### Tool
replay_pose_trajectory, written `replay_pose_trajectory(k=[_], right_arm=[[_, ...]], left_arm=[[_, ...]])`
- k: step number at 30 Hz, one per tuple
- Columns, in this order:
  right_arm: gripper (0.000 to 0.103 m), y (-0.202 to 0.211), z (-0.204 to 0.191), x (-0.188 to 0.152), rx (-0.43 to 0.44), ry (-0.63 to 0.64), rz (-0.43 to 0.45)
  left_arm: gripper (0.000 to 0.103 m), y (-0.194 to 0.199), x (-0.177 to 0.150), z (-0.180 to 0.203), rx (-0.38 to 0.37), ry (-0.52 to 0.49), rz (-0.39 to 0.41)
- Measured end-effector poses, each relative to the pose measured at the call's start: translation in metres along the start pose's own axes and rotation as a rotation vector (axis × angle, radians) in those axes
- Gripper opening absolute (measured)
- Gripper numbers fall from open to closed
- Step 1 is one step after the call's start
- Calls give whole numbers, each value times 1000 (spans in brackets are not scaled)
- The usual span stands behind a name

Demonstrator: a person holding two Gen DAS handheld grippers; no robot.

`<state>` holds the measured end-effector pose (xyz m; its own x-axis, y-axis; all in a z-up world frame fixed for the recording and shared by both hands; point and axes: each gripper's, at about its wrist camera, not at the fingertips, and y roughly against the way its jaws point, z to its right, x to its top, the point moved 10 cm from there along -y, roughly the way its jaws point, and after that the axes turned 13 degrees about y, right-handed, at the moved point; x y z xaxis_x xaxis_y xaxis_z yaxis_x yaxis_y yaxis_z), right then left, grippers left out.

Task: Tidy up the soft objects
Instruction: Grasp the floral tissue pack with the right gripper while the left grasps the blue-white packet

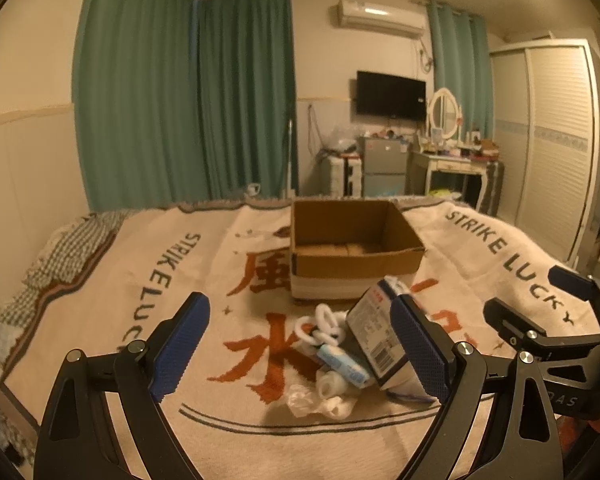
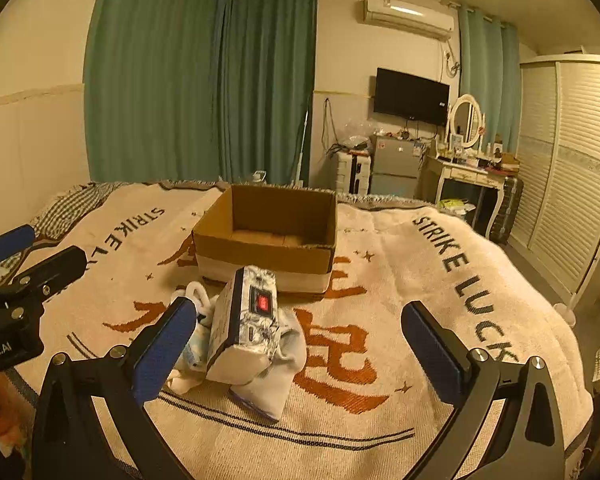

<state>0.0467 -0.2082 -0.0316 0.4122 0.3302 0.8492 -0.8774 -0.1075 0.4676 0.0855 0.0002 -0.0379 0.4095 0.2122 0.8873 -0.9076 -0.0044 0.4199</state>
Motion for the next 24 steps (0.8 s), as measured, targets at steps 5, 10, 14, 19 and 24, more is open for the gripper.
replay_pose_trajectory(k=[5,10,14,19,24], right_arm=[[103,-30,-17,-16,56,0,-66],[95,-70,-39,-34,105,20,-137],[86,-97,-49,-42,147,15,-178],[51,-119,-58,-53,212,-6,-217],[40,-108,-60,-46,224,2,-176]], left_arm=[[93,-26,-22,-22,35,37,-80],[92,-51,-47,-35,69,37,-150],[91,-66,-66,-38,74,29,-207],[91,-80,-85,-36,83,-2,-264],[91,-85,-86,-25,63,-19,-276]])
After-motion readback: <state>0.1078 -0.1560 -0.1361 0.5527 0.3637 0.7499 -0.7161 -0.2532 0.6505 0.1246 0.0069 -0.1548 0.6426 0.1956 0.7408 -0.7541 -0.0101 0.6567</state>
